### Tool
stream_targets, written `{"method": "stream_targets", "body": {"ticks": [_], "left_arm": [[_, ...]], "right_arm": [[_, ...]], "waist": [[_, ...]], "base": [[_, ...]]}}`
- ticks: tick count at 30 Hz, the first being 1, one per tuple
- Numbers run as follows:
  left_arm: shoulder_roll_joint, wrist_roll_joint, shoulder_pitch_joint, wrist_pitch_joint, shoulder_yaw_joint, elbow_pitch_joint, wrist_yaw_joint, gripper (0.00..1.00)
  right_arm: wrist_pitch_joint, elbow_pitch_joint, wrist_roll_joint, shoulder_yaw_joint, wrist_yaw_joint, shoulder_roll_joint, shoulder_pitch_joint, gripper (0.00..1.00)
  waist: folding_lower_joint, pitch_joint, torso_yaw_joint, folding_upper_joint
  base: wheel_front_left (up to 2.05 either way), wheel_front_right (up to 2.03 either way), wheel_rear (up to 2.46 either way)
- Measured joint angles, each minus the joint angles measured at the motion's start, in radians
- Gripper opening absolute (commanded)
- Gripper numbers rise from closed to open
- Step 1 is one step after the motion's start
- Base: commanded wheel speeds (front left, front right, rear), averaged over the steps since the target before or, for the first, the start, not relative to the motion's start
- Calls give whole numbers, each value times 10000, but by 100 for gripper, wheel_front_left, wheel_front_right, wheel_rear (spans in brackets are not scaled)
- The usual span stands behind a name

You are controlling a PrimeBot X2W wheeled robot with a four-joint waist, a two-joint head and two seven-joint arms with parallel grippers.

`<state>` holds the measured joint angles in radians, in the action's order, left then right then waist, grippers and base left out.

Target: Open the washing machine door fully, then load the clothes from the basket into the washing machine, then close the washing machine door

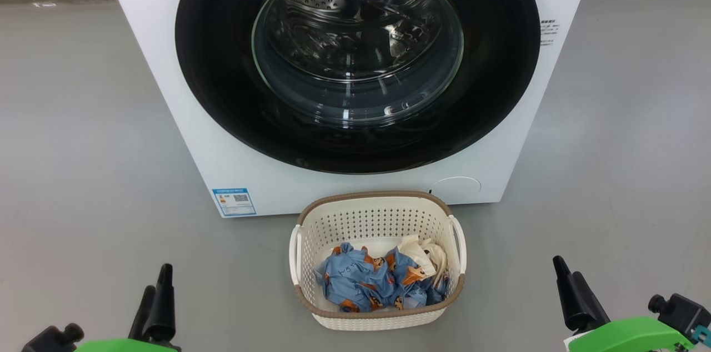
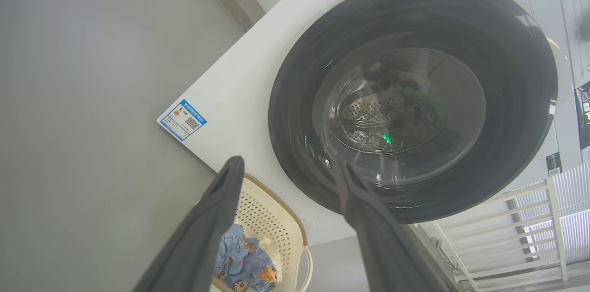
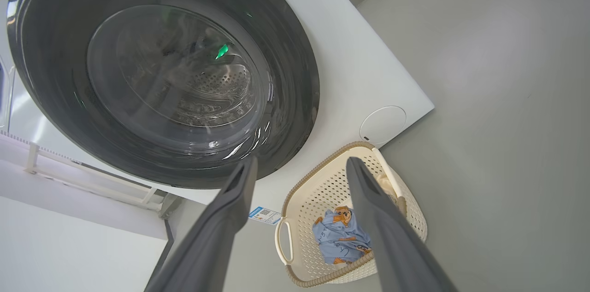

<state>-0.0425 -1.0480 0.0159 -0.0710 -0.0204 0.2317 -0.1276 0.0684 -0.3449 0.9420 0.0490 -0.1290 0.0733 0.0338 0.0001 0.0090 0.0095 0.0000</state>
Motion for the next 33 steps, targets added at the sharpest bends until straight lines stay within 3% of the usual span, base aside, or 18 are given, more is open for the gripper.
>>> {"method": "stream_targets", "body": {"ticks": [33], "left_arm": [[-105,3848,-170,-894,249,-456,-2,100]], "right_arm": [[940,54,-4220,-73,0,178,41,100]], "waist": [[0,36,8,0]], "base": [[0,0,0]]}}
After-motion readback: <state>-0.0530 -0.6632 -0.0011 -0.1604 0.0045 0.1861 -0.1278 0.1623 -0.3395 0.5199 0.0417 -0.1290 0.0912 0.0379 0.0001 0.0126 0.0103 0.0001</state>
